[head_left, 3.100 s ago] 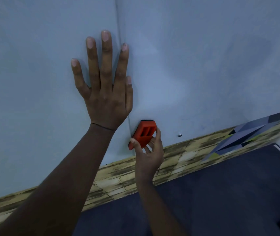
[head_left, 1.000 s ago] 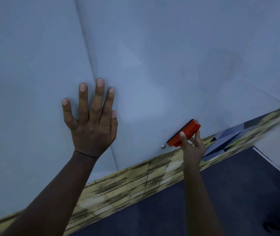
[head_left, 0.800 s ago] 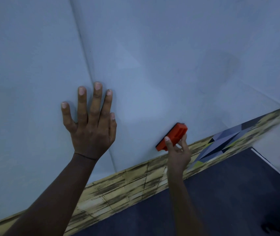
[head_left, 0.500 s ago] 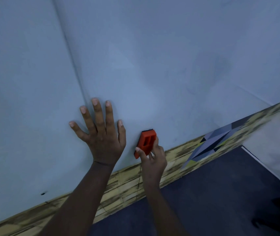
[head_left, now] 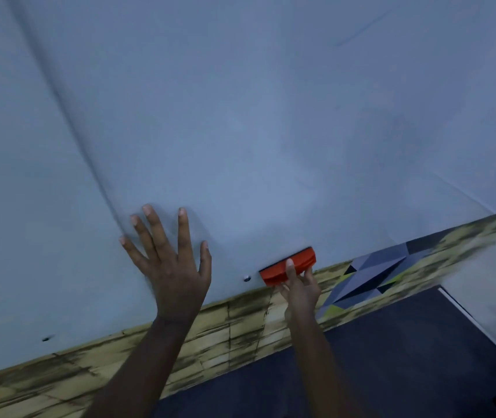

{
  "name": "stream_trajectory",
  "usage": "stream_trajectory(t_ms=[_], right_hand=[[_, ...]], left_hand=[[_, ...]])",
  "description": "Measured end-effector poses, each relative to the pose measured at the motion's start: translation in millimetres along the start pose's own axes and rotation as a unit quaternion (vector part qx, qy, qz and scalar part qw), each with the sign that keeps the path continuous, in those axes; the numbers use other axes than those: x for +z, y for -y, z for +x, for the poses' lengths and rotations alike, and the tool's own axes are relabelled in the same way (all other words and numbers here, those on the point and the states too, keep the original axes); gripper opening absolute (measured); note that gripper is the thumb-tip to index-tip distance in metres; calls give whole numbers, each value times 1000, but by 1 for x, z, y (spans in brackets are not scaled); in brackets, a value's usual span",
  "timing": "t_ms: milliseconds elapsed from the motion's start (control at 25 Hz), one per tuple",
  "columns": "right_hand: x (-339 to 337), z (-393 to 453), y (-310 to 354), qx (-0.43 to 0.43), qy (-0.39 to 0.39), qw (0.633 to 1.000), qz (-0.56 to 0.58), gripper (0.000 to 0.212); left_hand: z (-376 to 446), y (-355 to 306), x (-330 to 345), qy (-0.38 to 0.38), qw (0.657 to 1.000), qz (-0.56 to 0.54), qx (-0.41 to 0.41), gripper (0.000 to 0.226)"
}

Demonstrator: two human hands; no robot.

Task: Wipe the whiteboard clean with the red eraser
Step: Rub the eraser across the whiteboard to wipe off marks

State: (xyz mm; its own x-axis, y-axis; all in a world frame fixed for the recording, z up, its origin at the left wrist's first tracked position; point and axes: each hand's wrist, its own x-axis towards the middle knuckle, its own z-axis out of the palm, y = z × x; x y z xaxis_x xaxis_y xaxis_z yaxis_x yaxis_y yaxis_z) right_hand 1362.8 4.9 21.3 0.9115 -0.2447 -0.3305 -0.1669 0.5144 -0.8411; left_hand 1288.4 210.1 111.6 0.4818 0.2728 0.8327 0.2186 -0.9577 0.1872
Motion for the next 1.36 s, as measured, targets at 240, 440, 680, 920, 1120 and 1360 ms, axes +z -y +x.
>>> stream_trajectory(t_ms=[240,440,680,920,1120,1360], right_hand=[[-42,43,-12,13,-8,999,-48,35],[-33,47,18,-121,-79,977,-158,80],[-24,59,62,-407,-2,860,-308,74],[12,16,48,-547,91,677,-485,62],[9,7,41,-606,133,559,-551,75],[21,36,143,-508,16,773,-379,69]], left_hand=[[2,-61,3,26,999,-18,-28,70],[7,-74,1,-25,999,-4,-43,58],[38,-68,-13,-54,998,-7,-7,55],[96,-55,-26,-134,991,-3,6,54],[122,-52,-29,-182,982,17,49,53],[138,-27,-14,-190,973,77,106,64]])
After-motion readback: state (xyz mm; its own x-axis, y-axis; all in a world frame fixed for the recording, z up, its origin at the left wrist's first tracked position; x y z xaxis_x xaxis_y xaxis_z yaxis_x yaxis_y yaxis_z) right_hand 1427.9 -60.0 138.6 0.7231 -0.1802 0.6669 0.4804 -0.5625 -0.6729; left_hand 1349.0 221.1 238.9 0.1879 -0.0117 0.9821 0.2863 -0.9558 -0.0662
